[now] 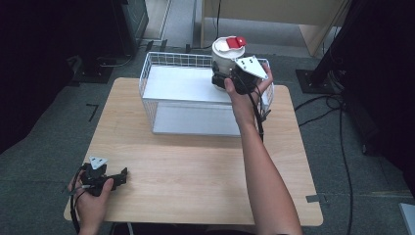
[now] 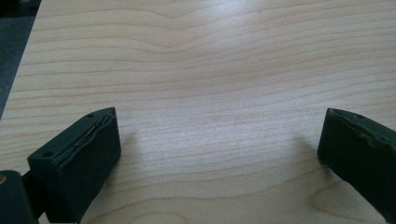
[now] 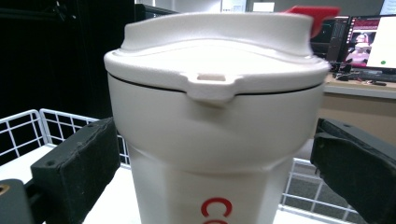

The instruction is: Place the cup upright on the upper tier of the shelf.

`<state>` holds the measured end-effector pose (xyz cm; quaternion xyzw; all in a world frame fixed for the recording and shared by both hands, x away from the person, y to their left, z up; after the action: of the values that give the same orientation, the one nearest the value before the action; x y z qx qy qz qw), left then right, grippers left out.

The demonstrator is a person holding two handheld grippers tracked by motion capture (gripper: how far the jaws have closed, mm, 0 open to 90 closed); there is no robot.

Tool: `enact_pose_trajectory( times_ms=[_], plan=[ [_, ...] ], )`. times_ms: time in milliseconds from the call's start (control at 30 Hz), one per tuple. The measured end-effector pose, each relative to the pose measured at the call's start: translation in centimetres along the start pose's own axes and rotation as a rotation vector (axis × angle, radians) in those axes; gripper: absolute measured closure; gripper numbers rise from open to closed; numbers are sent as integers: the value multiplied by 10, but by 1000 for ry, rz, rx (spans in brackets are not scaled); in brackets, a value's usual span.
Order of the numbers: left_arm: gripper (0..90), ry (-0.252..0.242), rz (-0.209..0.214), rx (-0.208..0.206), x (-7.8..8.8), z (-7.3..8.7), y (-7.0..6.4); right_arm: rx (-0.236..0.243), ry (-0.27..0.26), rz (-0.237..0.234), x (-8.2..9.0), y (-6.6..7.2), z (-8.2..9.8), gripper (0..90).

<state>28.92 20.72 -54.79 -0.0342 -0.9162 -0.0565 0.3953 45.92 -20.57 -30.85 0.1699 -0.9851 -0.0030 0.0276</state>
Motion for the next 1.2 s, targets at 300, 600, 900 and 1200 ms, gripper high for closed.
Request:
enact_pose_trajectory(
  times_ms=[300,600,900,1200],
  plan=[
    [0,-1,0,1,0,0,0,14,-2,-7,15,0,6,0],
    [0,-3,1,-1,0,0,0,10,-10,-3,36,-5,16,0],
    [0,-2,1,-3,0,0,0,16,-14,-21,54,-4,23,0],
    [0,-3,1,-1,0,0,0,-2,-20,-16,77,-5,37,0]
  ],
)
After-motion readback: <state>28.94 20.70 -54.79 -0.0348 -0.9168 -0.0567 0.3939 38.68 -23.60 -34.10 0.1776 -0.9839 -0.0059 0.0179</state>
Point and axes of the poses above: each handheld gripper's, and its own axes: x roughly backward along the jaws, z roughly out of its underside, y roughly to its left, the point moved 4 cm from there along -x, roughly forward along the jaws, and after that the axes turned 5 degrees about -z, right-handed, at the moved point
